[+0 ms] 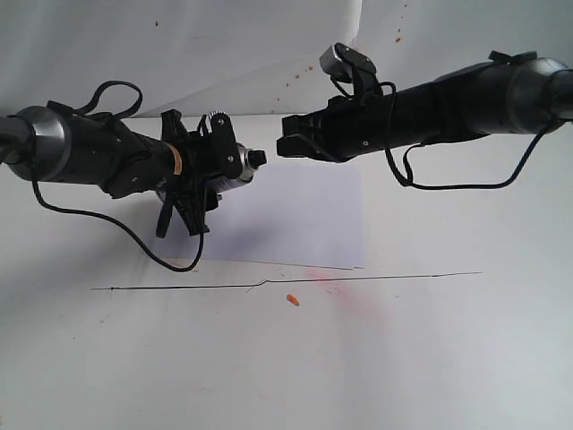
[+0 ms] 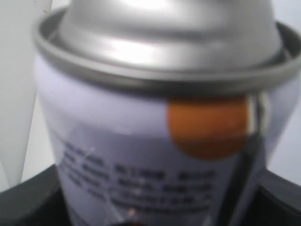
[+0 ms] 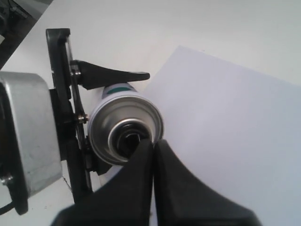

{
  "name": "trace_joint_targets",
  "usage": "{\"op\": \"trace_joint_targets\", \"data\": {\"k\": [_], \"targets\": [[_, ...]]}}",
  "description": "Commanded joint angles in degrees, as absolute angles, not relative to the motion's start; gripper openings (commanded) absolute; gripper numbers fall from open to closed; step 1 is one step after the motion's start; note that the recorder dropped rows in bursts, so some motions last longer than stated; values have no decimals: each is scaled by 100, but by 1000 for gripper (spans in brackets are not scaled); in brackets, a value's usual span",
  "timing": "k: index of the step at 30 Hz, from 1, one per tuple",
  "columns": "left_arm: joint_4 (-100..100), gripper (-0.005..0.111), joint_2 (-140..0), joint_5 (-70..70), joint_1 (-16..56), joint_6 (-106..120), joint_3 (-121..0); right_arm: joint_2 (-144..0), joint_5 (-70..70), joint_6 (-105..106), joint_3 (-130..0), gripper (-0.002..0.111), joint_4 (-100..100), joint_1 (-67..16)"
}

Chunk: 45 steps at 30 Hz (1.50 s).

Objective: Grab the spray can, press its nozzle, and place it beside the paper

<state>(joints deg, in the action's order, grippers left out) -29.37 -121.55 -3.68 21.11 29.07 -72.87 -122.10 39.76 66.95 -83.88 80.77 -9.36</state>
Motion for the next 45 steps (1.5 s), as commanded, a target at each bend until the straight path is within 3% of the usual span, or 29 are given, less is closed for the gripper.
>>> {"op": "trace_joint_targets", "data": {"k": [1, 45], "targets": [[-2890, 0, -12097, -179, 2129, 2817, -7363, -12317, 4031, 6766, -8415, 0, 8208, -911], [-2938, 0, -12209, -133, 2129, 3046, -7363, -12630, 4340, 7144, -8415, 0, 8679, -1147]]}}
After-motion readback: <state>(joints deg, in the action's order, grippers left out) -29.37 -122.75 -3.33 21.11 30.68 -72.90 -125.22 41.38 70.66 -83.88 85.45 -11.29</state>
